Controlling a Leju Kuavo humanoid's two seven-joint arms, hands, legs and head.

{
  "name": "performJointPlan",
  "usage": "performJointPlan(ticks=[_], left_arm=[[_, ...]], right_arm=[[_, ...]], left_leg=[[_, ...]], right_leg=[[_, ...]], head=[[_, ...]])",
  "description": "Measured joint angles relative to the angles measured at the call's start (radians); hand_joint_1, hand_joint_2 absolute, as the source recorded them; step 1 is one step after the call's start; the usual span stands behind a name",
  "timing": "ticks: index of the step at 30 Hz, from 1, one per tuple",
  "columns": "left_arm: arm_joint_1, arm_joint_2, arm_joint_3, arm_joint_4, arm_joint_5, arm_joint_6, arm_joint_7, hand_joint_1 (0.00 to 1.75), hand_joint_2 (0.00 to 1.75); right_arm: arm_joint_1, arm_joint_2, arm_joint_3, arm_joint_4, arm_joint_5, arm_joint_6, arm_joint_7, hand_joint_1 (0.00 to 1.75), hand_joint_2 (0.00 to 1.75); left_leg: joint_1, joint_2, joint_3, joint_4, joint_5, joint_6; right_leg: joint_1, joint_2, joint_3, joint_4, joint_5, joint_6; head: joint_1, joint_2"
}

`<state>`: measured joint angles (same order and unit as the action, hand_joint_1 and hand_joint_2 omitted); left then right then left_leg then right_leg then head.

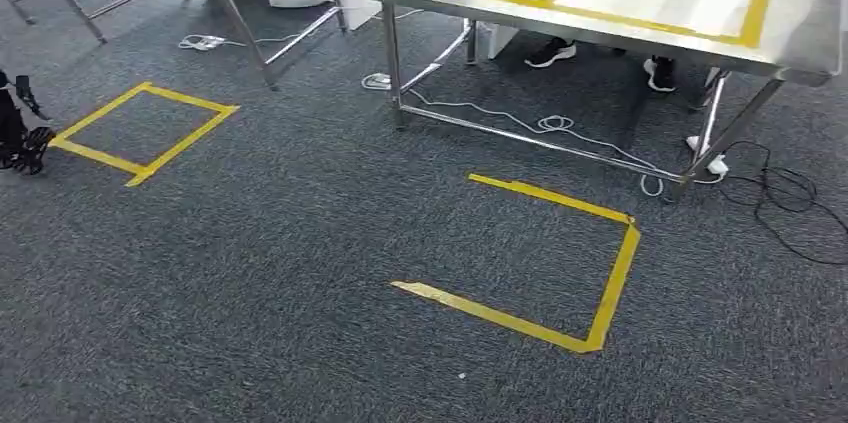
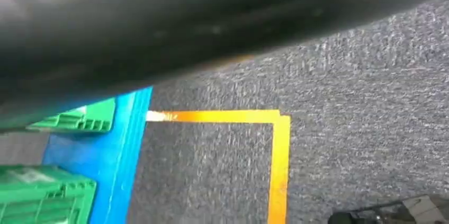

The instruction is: Take the parts from the cabinet and place them on the table.

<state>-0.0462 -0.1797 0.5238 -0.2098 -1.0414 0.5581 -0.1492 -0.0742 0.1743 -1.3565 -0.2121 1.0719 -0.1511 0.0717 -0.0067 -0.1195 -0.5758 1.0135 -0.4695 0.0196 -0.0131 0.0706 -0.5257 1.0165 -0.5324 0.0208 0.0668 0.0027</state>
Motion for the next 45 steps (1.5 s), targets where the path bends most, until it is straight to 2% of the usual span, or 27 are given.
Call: performJointPlan(ticks=[2,3,4,5,8,9,11,12,13,17,18,19,20,23,25,27,28,29,33,35,37,39,41,42,43,44,45], left_arm=[[0.005,0.001,0.0,0.0,0.0,-0.001,0.0,0.0,0.0],[0.006,0.004,0.0,0.0,0.0,-0.001,0.0,0.0,0.0],[0.006,0.002,0.0,0.0,0.0,-0.001,0.0,0.0,0.0],[0.002,0.002,0.0,0.0,0.0,-0.002,0.0,0.0,0.0],[0.0,0.002,0.0,0.0,0.0,-0.002,0.0,0.0,0.0],[0.003,0.002,0.0,0.0,0.0,-0.002,0.0,0.0,0.0],[0.007,0.002,0.0,0.0,0.0,-0.002,0.0,0.0,0.0],[0.006,0.002,0.0,0.0,0.0,-0.002,0.0,0.0,0.0],[0.004,0.001,0.0,0.0,0.0,-0.002,-0.001,0.0,0.0],[0.005,0.0,0.0,0.0,0.0,-0.002,-0.002,0.0,0.0],[0.005,0.0,0.0,0.0,0.0,-0.002,-0.002,0.0,0.0],[0.006,-0.001,0.0,0.0,0.0,-0.002,-0.002,0.0,0.0],[0.004,-0.001,0.001,0.0,0.0,-0.002,-0.002,0.0,0.0],[0.0,-0.005,0.001,0.0,-0.003,-0.003,-0.002,0.0,0.0],[0.002,-0.005,0.001,0.0,-0.003,-0.007,-0.001,0.0,0.0],[0.001,-0.006,0.001,0.0,-0.006,-0.011,0.001,0.0,0.0],[0.0,-0.008,0.001,0.0,-0.007,-0.012,0.001,0.0,0.0],[-0.003,-0.01,0.001,0.0,-0.008,-0.012,0.001,0.0,0.0],[0.001,-0.011,0.001,0.0,-0.011,-0.012,0.005,0.0,0.0],[0.0,-0.01,0.001,0.0,-0.013,-0.012,0.007,0.0,0.0],[-0.007,-0.01,0.001,0.0,-0.014,-0.012,0.007,0.0,0.0],[-0.004,-0.01,0.001,0.0,-0.014,-0.013,0.007,0.0,0.0],[-0.001,-0.009,0.002,0.0,-0.013,-0.013,0.008,0.0,0.0],[-0.001,-0.008,0.002,0.0,-0.014,-0.013,0.008,0.0,0.0],[-0.002,-0.008,0.002,0.0,-0.014,-0.013,0.008,0.0,0.0],[-0.005,-0.011,0.002,0.0,-0.014,-0.013,0.008,0.0,0.0],[-0.006,-0.011,0.002,0.0,-0.014,-0.013,0.008,0.0,0.0]], right_arm=[[-0.002,0.0,0.0,0.0,0.003,0.0,0.001,0.0,0.0],[-0.003,0.001,0.0,0.0,0.003,0.0,0.001,0.0,0.0],[-0.003,0.0,0.0,0.0,0.004,0.0,0.001,0.0,0.0],[-0.001,0.0,0.0,0.0,0.004,0.0,0.001,0.0,0.0],[0.004,0.0,0.0,0.0,0.005,0.001,0.001,0.0,0.0],[0.004,0.0,0.0,0.0,0.006,0.001,0.001,0.0,0.0],[0.002,0.0,0.0,0.0,0.009,0.001,0.001,0.0,0.0],[0.001,0.0,0.0,0.0,0.01,0.001,0.001,0.0,0.0],[0.001,0.0,0.0,0.0,0.011,0.001,0.001,0.0,0.0],[-0.003,0.0,0.005,0.0,0.029,0.0,0.003,0.0,0.0],[-0.005,0.0,0.009,0.0,0.033,-0.001,0.005,0.0,0.0],[-0.006,0.0,0.011,0.0,0.039,-0.002,0.006,0.0,0.0],[-0.005,0.0,0.014,0.0,0.044,-0.003,0.009,0.0,0.0],[0.003,0.0,0.023,0.0,0.057,-0.004,0.015,0.0,0.0],[0.007,0.0,0.032,0.0,0.073,-0.01,0.017,0.0,0.0],[0.007,0.0,0.046,0.0,0.101,-0.02,0.02,0.0,0.0],[0.007,-0.001,0.055,0.0,0.112,-0.022,0.022,0.0,0.0],[0.007,-0.007,0.062,-0.001,0.121,-0.024,0.026,0.0,0.0],[0.008,-0.006,0.089,0.0,0.15,-0.034,0.032,0.0,0.0],[0.009,-0.007,0.104,-0.001,0.161,-0.039,0.033,0.0,0.0],[0.015,-0.007,0.11,-0.001,0.164,-0.039,0.033,0.0,0.0],[0.017,-0.007,0.117,-0.001,0.165,-0.037,0.033,0.0,0.0],[0.016,-0.007,0.124,0.0,0.166,-0.037,0.033,0.0,0.0],[0.016,-0.007,0.127,0.0,0.166,-0.035,0.033,0.0,0.0],[0.016,-0.007,0.128,0.0,0.166,-0.035,0.032,0.0,0.0],[0.015,-0.008,0.129,-0.001,0.167,-0.035,0.03,0.0,0.0],[0.014,-0.008,0.132,-0.001,0.169,-0.035,0.029,0.0,0.0]], left_leg=[[0.001,-0.023,-0.005,-0.002,0.007,-0.013],[0.001,-0.006,-0.006,0.005,0.0,-0.014],[-0.004,0.054,-0.021,0.038,-0.026,-0.023],[-0.001,0.083,-0.052,0.102,-0.062,-0.03],[0.009,0.107,-0.153,0.307,-0.137,-0.041],[0.013,0.109,-0.148,0.3,-0.12,-0.043],[0.016,0.123,-0.075,0.159,-0.039,-0.041],[0.015,0.148,-0.023,0.061,0.001,-0.038],[0.004,0.215,0.005,0.006,-0.008,-0.033],[-0.003,0.169,0.001,0.0,-0.013,-0.011],[0.004,0.154,0.01,-0.011,-0.004,0.0],[0.006,0.146,0.012,-0.013,-0.001,0.004],[0.005,0.135,0.01,-0.013,0.0,0.011],[-0.002,0.087,0.009,-0.013,-0.001,0.018],[-0.005,0.056,0.013,-0.013,-0.001,0.019],[-0.007,0.024,0.019,-0.012,-0.002,0.018],[-0.004,0.013,0.019,-0.012,-0.003,0.017],[-0.011,0.003,0.014,-0.005,-0.007,0.01],[0.002,-0.044,0.004,-0.012,0.001,-0.018],[0.0,0.07,-0.026,0.06,-0.05,-0.026],[0.007,0.102,-0.106,0.217,-0.126,-0.039],[0.019,0.107,-0.153,0.306,-0.141,-0.052],[0.028,0.116,-0.102,0.202,-0.065,-0.06],[0.03,0.134,-0.054,0.109,-0.02,-0.061],[0.03,0.179,-0.006,0.019,0.016,-0.062],[0.018,0.211,0.007,-0.005,0.001,-0.054],[0.021,0.191,0.005,-0.005,0.002,-0.041]], right_leg=[[-0.001,-0.021,0.008,-0.006,0.007,-0.015],[-0.006,-0.034,0.011,-0.012,0.011,-0.021],[-0.006,-0.047,0.014,-0.016,0.011,-0.025],[-0.005,-0.064,0.016,-0.015,0.01,-0.026],[-0.003,-0.115,0.015,-0.015,0.004,-0.028],[-0.003,-0.129,0.016,-0.015,0.002,-0.028],[-0.003,-0.154,0.023,-0.015,-0.002,-0.025],[-0.004,-0.167,0.029,-0.015,-0.006,-0.022],[0.002,-0.176,0.031,-0.015,-0.01,-0.016],[0.005,-0.214,0.054,-0.027,-0.02,0.009],[0.001,-0.205,0.05,-0.024,-0.027,0.018],[-0.001,-0.134,0.039,0.003,-0.049,0.021],[-0.001,-0.096,0.009,0.067,-0.085,0.02],[0.003,-0.072,-0.123,0.309,-0.167,0.017],[0.003,-0.071,-0.129,0.275,-0.108,0.011],[0.004,-0.044,-0.06,0.091,0.004,-0.002],[0.004,0.005,-0.031,0.016,0.033,-0.009],[-0.002,0.046,-0.023,-0.009,0.022,-0.014],[0.002,-0.004,-0.001,-0.027,0.031,-0.02],[0.002,-0.038,0.013,-0.041,0.035,-0.029],[0.003,-0.076,0.017,-0.041,0.029,-0.032],[0.002,-0.111,0.021,-0.041,0.022,-0.03],[0.0,-0.14,0.031,-0.041,0.014,-0.023],[-0.002,-0.152,0.038,-0.04,0.009,-0.019],[-0.002,-0.163,0.045,-0.04,0.003,-0.013],[0.008,-0.172,0.036,-0.035,-0.008,-0.003],[0.008,-0.178,0.041,-0.038,-0.012,0.003]], head=[[0.0,0.0],[0.0,0.0],[-0.009,0.0],[-0.012,0.0],[-0.011,0.0],[-0.011,0.0],[-0.011,0.0],[-0.012,0.0],[-0.011,0.0],[-0.011,0.0],[-0.011,0.0],[-0.006,0.0],[-0.005,0.0],[-0.005,0.0],[-0.005,0.0],[-0.005,0.0],[-0.005,0.0],[-0.008,0.0],[-0.008,0.0],[-0.015,0.0],[-0.015,0.0],[-0.015,0.0],[-0.015,0.0],[-0.015,0.0],[-0.015,0.0],[-0.018,0.0],[-0.01,0.0]])
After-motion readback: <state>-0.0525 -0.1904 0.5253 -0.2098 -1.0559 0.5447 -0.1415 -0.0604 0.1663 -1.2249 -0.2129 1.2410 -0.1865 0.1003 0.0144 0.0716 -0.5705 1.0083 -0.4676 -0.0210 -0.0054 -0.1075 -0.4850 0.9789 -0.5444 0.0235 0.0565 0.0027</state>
